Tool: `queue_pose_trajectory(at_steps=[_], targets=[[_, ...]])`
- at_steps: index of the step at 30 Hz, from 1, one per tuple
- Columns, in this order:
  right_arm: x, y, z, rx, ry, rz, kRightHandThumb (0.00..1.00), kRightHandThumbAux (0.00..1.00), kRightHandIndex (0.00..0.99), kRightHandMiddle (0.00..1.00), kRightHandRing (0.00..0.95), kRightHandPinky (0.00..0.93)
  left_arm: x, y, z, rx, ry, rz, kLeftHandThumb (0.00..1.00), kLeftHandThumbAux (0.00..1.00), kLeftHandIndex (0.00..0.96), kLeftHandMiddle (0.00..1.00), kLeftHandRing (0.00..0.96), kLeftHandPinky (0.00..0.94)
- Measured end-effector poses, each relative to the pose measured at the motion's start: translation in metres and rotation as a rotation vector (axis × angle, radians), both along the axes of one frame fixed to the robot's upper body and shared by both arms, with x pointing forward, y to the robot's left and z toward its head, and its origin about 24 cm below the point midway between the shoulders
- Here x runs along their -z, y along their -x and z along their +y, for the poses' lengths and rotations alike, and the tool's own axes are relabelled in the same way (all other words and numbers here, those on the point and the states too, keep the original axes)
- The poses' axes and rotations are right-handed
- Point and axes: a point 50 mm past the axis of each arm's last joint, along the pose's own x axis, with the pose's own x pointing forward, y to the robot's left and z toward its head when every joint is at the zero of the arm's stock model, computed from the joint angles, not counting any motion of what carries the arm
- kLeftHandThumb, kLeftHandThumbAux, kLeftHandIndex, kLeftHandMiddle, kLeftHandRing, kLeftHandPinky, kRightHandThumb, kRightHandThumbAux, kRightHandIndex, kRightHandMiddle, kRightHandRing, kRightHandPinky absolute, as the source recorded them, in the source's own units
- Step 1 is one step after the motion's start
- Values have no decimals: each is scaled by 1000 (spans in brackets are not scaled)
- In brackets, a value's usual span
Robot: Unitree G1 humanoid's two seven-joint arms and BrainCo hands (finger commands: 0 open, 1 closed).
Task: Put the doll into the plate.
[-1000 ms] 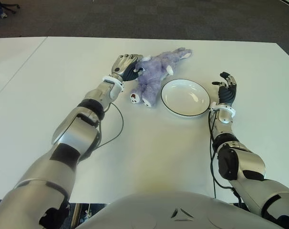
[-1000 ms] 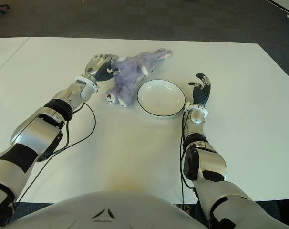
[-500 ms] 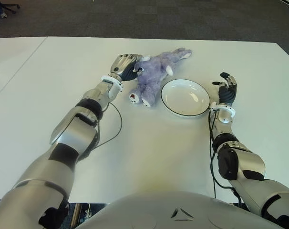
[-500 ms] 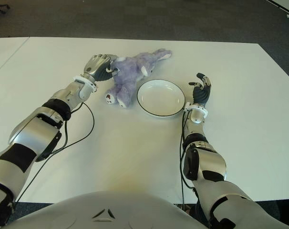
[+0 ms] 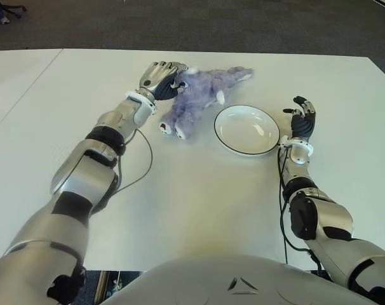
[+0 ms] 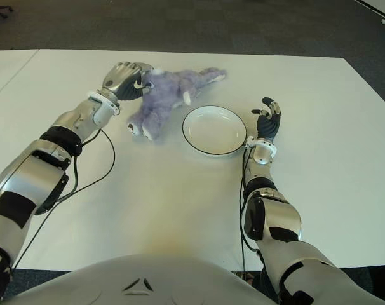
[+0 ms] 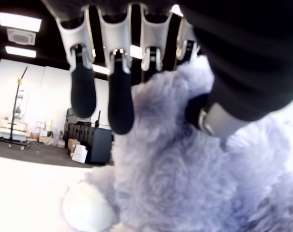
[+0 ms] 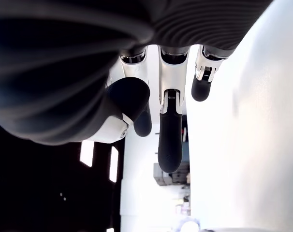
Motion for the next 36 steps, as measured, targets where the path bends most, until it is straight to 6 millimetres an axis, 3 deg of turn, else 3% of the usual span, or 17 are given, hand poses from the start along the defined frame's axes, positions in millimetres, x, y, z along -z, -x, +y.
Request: queue_pose_trajectory(at_steps=[16, 23, 36], targets=[[0, -1, 2, -4, 12, 3, 1000, 656, 250, 226, 462, 26, -40, -2, -5, 37, -14, -137, 855, 649, 433, 561, 581, 526], [0, -1, 2, -9, 14, 4, 1000, 657, 245, 227, 461, 15, -48, -3, -8, 40, -35, -170, 847, 657, 414, 529, 557, 481], [0, -1, 3, -6, 12, 4, 1000, 657, 249, 229, 462, 42, -58, -3, -14, 67, -45, -207, 854, 651, 433, 577, 612, 579]])
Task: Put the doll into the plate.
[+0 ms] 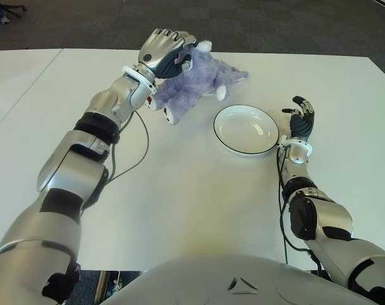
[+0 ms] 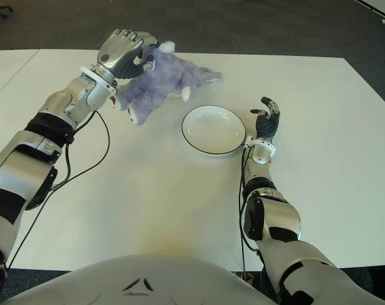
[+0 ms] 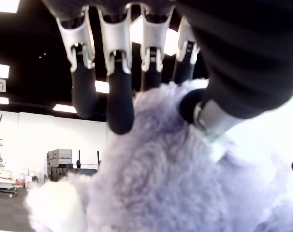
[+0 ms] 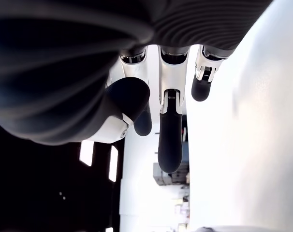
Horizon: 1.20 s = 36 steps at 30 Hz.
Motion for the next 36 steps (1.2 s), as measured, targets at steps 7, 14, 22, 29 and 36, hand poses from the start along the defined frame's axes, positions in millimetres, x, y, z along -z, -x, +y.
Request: queue_pose_trajectory(at_steps=[7, 14, 22, 29, 36], targets=[[0, 0, 1, 3, 0, 0, 1000, 656, 258, 231, 462, 41, -18, -3, -14, 35, 13, -49, 855, 651, 435, 572, 607, 565], [0, -1, 2, 8, 2, 0, 1000, 656, 259, 233, 462, 53, -34, -2, -29, 89, 26, -92, 853, 653, 429, 568, 600, 555], [0, -1, 3, 7, 2, 0, 1000, 656, 257, 234, 462, 45, -40, 1, -40, 131, 41, -123, 852, 654, 425, 565, 596, 550], [0, -1, 3, 5, 1, 0, 1000, 656, 257, 234, 462, 57, -40, 3, -48, 153, 51, -128, 853, 653, 428, 572, 599, 554], [0, -1, 4, 3, -2, -1, 1000, 656, 259, 236, 462, 61, -44, 7, -56, 182, 62, -148, 855, 652, 430, 574, 607, 556]])
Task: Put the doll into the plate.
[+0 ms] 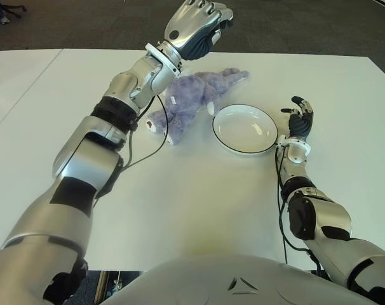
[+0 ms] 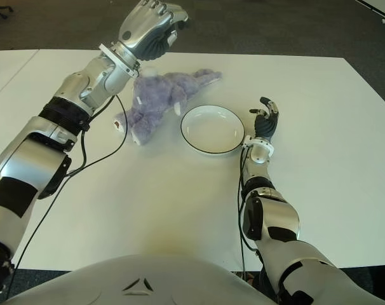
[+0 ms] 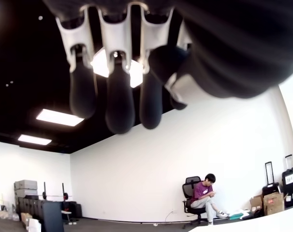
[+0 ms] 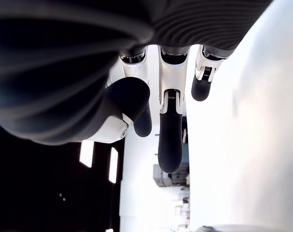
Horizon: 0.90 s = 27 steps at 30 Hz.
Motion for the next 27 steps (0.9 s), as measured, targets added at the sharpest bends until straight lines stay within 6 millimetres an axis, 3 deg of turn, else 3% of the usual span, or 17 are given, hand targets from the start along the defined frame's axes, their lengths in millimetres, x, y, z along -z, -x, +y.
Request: queue_pose_trajectory(at_steps=[13, 14, 15, 16, 17, 18, 19, 21, 23, 27], targets=[[0, -1, 4, -12, -15, -5, 1000, 655, 259, 239, 463, 56, -8, 7, -1, 39, 0, -40, 853, 652, 427, 561, 587, 528], [0, -1, 4, -14, -16, -5, 1000, 655, 258, 239, 463, 51, -7, 7, 1, 36, -2, -36, 851, 653, 424, 549, 561, 493], [0, -1, 4, -17, -16, -5, 1000, 656, 257, 239, 463, 53, -5, 7, 4, 32, -5, -30, 740, 685, 411, 308, 344, 348], [0, -1, 5, -19, -17, -5, 1000, 656, 256, 239, 463, 53, -3, 7, 7, 28, -8, -24, 722, 690, 408, 267, 307, 323], [0, -1, 5, -20, -17, -5, 1000, 656, 256, 239, 463, 54, 1, 7, 10, 20, -16, -9, 583, 525, 177, 109, 136, 201], [0, -1, 5, -22, -18, -6, 1000, 656, 256, 239, 463, 54, 4, 7, 14, 10, -29, 7, 546, 483, 118, 69, 92, 170], [0, -2, 5, -24, -19, -6, 1000, 656, 256, 239, 463, 53, 8, 7, 19, -4, -50, 29, 500, 445, 33, 17, 23, 78], [0, -2, 6, -28, -19, -6, 1000, 656, 255, 239, 462, 48, 18, 6, 27, -38, -98, 79, 442, 401, 4, 1, 2, 22], [0, -2, 6, -31, -20, -6, 1000, 656, 252, 239, 462, 50, 26, 6, 35, -77, -156, 135, 446, 335, 0, 0, 0, 43], [0, -2, 6, -40, -22, -6, 1000, 656, 250, 238, 462, 51, 40, 7, 49, -162, -271, 241, 368, 319, 0, 0, 0, 0]])
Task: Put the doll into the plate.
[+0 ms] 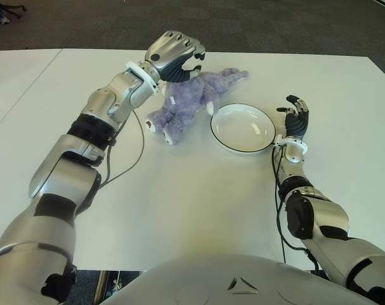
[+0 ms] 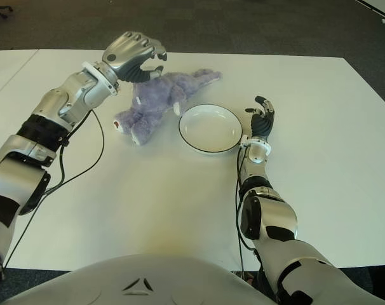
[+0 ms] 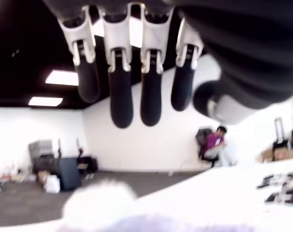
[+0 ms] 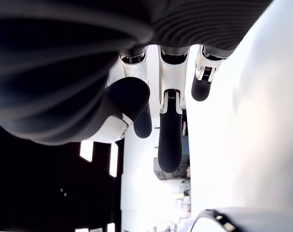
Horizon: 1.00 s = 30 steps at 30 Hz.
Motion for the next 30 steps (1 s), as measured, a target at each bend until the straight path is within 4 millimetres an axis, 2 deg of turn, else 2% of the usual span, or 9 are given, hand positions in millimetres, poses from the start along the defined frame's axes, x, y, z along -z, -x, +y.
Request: queue_pose_trajectory(at_steps=[4, 15, 24, 30], targets=[[0, 0, 0, -1, -2, 0, 1000, 656, 248, 237, 462, 58, 6, 1, 8, -67, -101, 77, 326, 247, 0, 0, 0, 0], [0, 0, 0, -2, -3, -1, 1000, 657, 249, 235, 462, 45, 4, 4, 19, -154, -304, 199, 293, 207, 0, 0, 0, 0], [0, 0, 0, -2, -6, -1, 1000, 658, 250, 230, 462, 72, 11, 16, 21, -158, -380, 222, 299, 194, 0, 0, 0, 0], [0, 0, 0, -3, -10, -2, 1000, 657, 246, 233, 462, 58, 14, 19, 21, -155, -391, 219, 316, 185, 0, 0, 0, 0]])
